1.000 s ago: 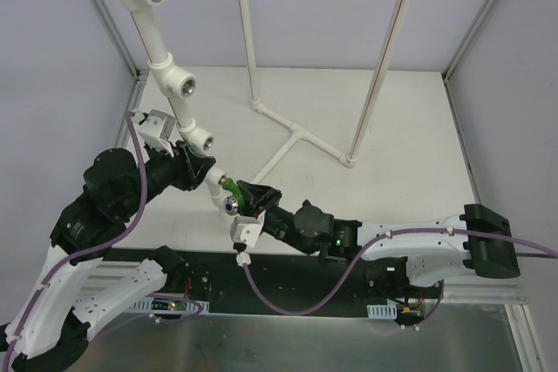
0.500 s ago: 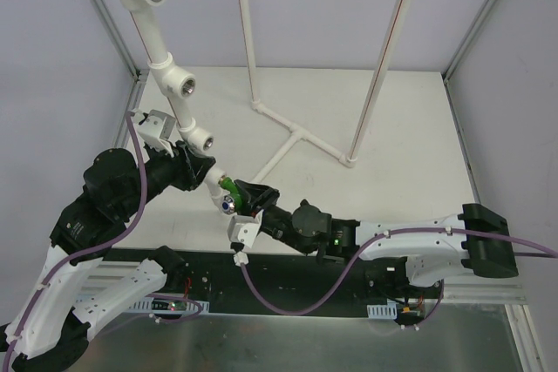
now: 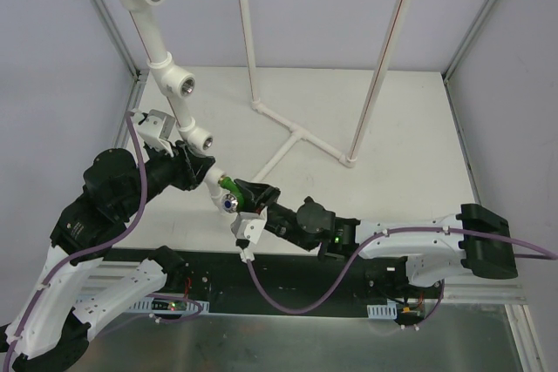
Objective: Install the water faucets
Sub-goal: Install the water faucet onto the adaptor.
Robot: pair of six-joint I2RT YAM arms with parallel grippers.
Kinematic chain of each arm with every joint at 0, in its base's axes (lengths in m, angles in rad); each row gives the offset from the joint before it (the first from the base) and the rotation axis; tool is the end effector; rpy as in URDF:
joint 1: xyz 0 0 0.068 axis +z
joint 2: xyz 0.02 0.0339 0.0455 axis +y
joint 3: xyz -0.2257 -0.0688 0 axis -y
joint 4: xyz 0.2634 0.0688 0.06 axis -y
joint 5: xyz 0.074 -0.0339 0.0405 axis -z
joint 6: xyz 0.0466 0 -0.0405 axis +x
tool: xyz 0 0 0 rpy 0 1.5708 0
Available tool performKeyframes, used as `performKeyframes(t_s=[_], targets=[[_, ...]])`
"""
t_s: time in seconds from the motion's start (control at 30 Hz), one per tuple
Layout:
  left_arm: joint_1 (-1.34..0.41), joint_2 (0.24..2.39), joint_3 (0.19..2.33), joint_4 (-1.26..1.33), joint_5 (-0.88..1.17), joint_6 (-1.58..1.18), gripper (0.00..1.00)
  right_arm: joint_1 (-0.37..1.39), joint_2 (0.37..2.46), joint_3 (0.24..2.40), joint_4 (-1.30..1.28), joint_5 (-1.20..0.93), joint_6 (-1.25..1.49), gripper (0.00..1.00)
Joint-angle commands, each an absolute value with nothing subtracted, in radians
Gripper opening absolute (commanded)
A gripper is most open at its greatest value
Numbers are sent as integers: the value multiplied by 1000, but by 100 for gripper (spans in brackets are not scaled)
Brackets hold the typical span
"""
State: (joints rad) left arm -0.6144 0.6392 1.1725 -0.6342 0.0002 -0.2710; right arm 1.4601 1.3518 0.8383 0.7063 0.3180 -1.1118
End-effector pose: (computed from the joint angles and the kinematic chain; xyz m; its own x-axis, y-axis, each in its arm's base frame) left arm 0.1268 -0.0895 0.4216 -0.2337 -0.1628 -0.9586 0.5336 0.8027 -0.2664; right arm 0.0527 0.3422 0.2793 0.8253 -0.2831 -0.4885 -0.3843 0.3523 -0.8533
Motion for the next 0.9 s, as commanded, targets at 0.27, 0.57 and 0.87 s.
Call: performKeyframes(t_s=[0.27,0.57,0.87], targets=[[-615,653,1157,-678,72,-285,0,1424,1361,816,825,249,-1083,0],[-615,667,1157,-673,101,-296,0,1404,1407,772,955,287,-826,0],[-615,669,1157,-670,104,-302,0,1408,1394,775,934,353,-557,0]])
